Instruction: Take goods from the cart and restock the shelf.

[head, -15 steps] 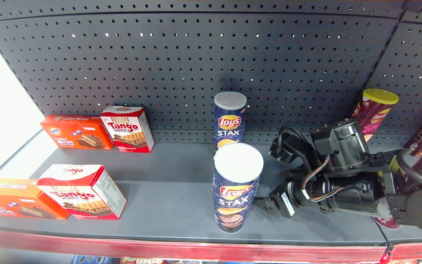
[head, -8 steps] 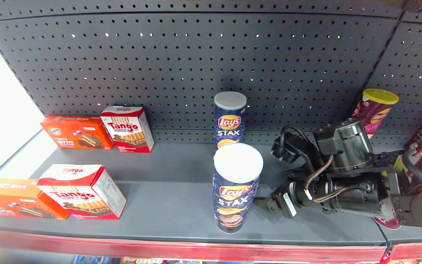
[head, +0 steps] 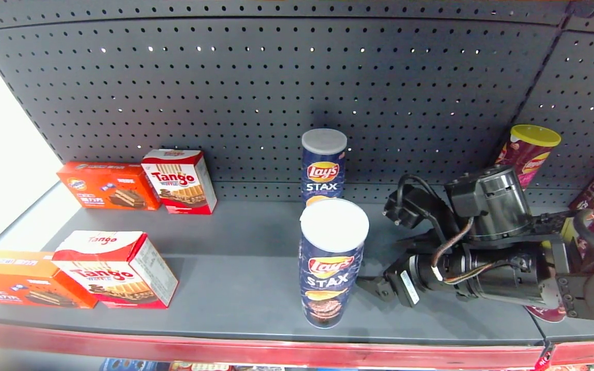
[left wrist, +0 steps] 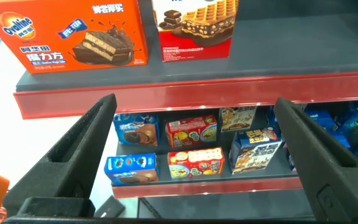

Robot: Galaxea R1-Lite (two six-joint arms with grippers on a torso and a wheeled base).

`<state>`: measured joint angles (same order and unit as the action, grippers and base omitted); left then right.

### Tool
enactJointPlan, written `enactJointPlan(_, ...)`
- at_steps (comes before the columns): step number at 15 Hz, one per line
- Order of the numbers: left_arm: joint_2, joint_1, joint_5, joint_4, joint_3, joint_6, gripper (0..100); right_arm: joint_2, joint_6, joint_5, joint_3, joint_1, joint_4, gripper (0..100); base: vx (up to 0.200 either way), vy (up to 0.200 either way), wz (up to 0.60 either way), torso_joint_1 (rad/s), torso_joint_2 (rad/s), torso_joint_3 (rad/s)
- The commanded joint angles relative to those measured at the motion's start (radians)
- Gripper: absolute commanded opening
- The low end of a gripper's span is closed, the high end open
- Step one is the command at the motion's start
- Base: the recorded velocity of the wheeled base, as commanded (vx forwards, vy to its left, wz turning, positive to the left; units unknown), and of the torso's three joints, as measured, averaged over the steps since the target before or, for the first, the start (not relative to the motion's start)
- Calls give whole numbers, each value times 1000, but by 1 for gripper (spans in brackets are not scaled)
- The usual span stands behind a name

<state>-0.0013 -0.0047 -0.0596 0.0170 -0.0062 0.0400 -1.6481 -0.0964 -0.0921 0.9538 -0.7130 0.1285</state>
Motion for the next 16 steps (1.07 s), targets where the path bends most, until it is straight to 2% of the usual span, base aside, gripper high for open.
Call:
enactJointPlan(1,1,0,0,0,0,0,100,28,0,0,-13,-5,0,100,0,0,0,0,0,0)
enactJointPlan(4,1,0,0,0,0,1,100,80,0,3,-66,-29,0,100,0,0,0,0,0,0)
enactJointPlan(9,1,0,0,0,0,0,100,48,0,5,-33,-52,3,100,0,0,0,0,0,0)
enactJointPlan(14,1,0,0,0,0,0,100,50,0,5,-43,-46,20,100,0,0,0,0,0,0)
enactJointPlan(16,1,0,0,0,0,0,100,94,1,3,-41,-19,22,100,0,0,0,0,0,0)
